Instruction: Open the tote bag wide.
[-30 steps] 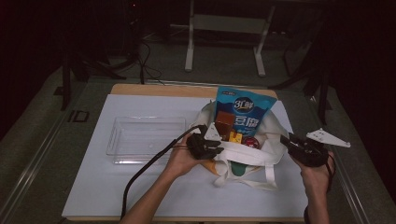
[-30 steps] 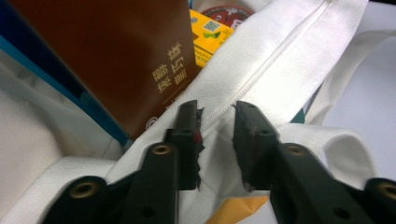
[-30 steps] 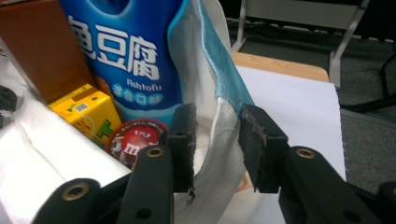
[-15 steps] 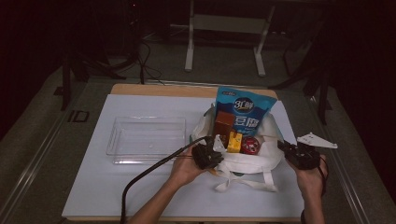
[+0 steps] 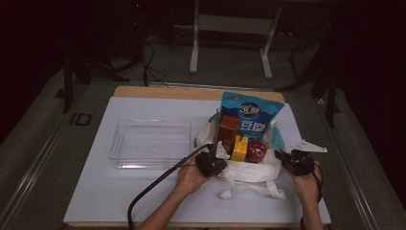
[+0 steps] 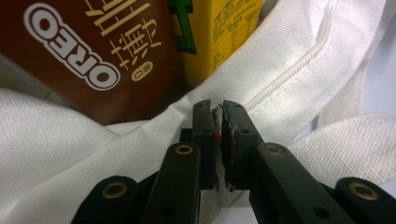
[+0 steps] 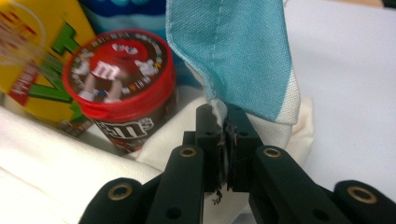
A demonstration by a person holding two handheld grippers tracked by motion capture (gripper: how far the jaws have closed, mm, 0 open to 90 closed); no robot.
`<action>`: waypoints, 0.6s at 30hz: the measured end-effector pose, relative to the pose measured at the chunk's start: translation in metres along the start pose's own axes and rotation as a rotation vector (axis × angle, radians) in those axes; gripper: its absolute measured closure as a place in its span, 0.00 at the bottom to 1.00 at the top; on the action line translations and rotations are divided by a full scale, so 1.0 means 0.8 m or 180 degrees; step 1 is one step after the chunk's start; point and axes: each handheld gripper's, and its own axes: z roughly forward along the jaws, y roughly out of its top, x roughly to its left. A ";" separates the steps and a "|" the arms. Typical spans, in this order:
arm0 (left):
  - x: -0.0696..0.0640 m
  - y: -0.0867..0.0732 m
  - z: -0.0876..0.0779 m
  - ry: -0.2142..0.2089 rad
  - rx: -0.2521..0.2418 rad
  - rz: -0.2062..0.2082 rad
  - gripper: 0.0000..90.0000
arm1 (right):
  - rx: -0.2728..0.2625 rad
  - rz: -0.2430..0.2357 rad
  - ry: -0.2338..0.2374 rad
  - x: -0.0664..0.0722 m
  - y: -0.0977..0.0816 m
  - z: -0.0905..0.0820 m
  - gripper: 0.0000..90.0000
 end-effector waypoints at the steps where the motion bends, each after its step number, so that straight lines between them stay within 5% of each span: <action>1: 0.000 0.000 0.001 0.0015 0.0007 0.0008 0.95 | 0.0010 0.0014 0.0003 -0.001 -0.002 0.003 0.96; 7: 0.003 -0.001 0.007 0.0046 -0.0004 -0.0045 0.95 | 0.0025 0.0074 0.0012 -0.005 -0.011 0.014 0.96; 13: 0.011 -0.003 0.009 -0.0060 -0.0079 -0.0199 0.95 | 0.0070 0.0012 -0.0061 -0.002 -0.013 0.021 0.96; 18: 0.010 -0.002 0.002 -0.0120 -0.0124 -0.0087 0.88 | -0.0022 0.0070 -0.0059 0.000 -0.023 0.025 0.96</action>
